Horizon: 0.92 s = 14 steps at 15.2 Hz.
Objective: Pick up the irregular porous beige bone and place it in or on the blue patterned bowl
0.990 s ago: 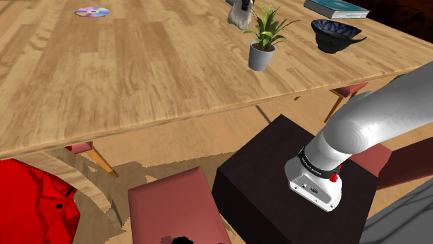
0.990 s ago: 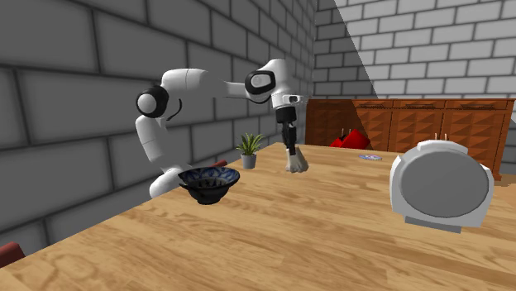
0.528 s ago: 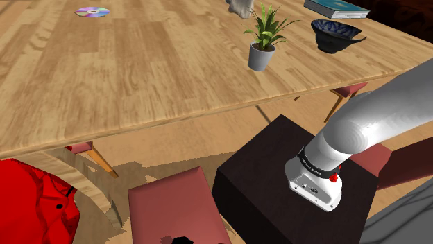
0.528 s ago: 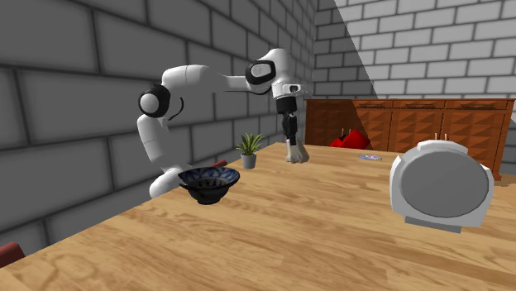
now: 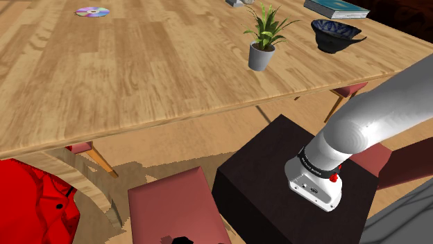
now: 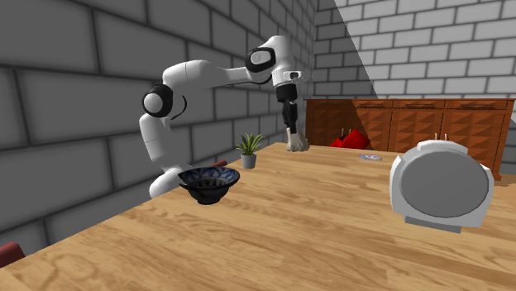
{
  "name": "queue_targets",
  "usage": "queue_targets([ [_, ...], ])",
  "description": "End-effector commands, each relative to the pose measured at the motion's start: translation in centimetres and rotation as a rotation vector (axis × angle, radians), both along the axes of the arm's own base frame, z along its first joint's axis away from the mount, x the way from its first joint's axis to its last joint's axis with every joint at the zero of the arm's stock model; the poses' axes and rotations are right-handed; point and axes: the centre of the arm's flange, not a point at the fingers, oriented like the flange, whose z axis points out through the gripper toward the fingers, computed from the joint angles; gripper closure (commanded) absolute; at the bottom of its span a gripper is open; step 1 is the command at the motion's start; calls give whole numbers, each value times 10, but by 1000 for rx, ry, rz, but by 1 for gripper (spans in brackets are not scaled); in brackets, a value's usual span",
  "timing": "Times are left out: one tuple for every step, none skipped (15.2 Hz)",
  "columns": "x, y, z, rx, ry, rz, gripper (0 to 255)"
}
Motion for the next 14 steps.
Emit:
queue_targets([
  [0, 0, 11, 0, 0, 0, 255],
  [0, 0, 16, 0, 0, 0, 255],
  [0, 0, 21, 0, 0, 0, 255],
  [0, 0, 26, 0, 0, 0, 255],
  [0, 0, 32, 0, 0, 0, 255],
  [0, 0, 37, 0, 0, 0, 255],
  [0, 0, 42, 0, 0, 0, 255],
  [0, 0, 46, 0, 0, 0, 255],
  [-10, -8, 47, 0, 0, 0, 255],
  [-21, -16, 49, 0, 0, 0, 255],
  [-31, -24, 50, 0, 0, 0, 255],
  [-42, -32, 52, 0, 0, 0, 255],
  [-52, -40, 53, 0, 0, 0, 255],
  [-63, -47, 55, 0, 0, 0, 255],
])
